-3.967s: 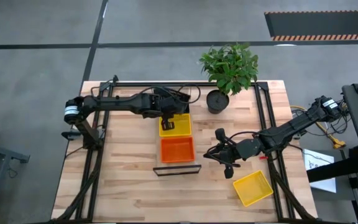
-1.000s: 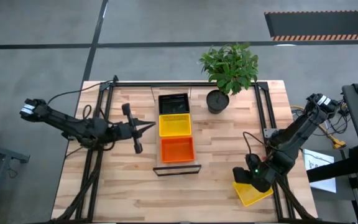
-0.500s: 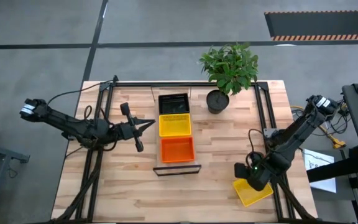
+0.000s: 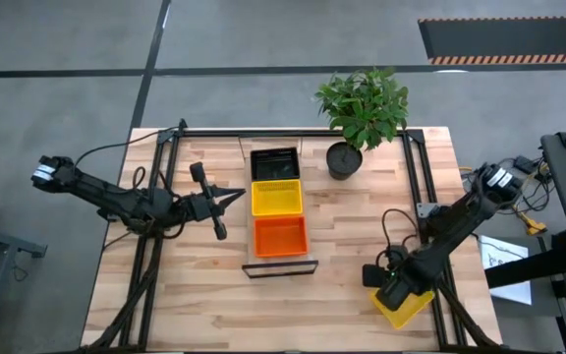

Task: Stack baskets on shelf by color
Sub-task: Stack the yellow bin on top of the yellow bins on the shelf

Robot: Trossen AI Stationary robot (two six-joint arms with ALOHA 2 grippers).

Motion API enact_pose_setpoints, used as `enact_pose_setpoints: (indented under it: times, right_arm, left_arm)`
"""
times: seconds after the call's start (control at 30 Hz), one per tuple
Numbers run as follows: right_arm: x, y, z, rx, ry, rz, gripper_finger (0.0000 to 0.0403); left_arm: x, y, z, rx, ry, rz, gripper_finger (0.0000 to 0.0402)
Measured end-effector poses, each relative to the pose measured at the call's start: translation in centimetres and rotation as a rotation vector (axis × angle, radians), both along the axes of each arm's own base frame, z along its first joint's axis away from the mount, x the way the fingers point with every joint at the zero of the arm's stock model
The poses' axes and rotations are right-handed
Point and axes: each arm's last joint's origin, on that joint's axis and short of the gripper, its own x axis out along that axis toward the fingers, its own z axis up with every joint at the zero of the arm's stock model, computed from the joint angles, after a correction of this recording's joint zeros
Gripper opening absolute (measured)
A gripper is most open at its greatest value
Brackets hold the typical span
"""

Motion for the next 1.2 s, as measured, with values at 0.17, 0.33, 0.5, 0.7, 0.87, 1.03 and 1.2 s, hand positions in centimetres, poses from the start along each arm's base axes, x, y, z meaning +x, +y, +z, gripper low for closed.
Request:
enact_pose_setpoints:
  times: [0.17, 0.33, 0.5, 0.7, 0.87, 1.03, 1.2]
  right_arm:
    - [0.6, 0.6, -1.0, 0.006, -0.007, 0.015, 0.0176]
    - [0.9, 1.0, -1.5, 0.019, -0.02, 0.017, 0.013]
    - [1.0, 1.0, -1.3, 0.036, -0.04, 0.047, 0.0068]
    - [1.1, 1.1, -0.3, 0.055, -0.071, 0.134, 0.0013]
    - [1.8, 1.8, 1.2, 0.083, -0.13, 0.274, 0.001]
    - [2.6, 2.3, 4.0, 0.067, -0.139, 0.37, 0.0009]
    - [3.0, 1.5, 7.7, -0.091, -0.113, 0.485, 0.0008]
  left_arm:
    - [0.0, 0.0, 0.0, 0.0, 0.0, 0.0, 0.0]
    - [0.0, 0.0, 0.0, 0.0, 0.0, 0.0, 0.0]
    - [0.0, 0.0, 0.0, -0.001, 0.0, 0.0, 0.0]
    - [0.0, 0.0, 0.0, -0.001, 0.0, 0.0, 0.0]
    - [0.0, 0.0, 0.0, -0.002, 0.0, 0.0, 0.0]
    - [0.0, 0.0, 0.1, -0.005, -0.006, 0.0, 0.0]
    - [0.0, 0.0, 0.1, -0.008, -0.011, -0.001, 0.0]
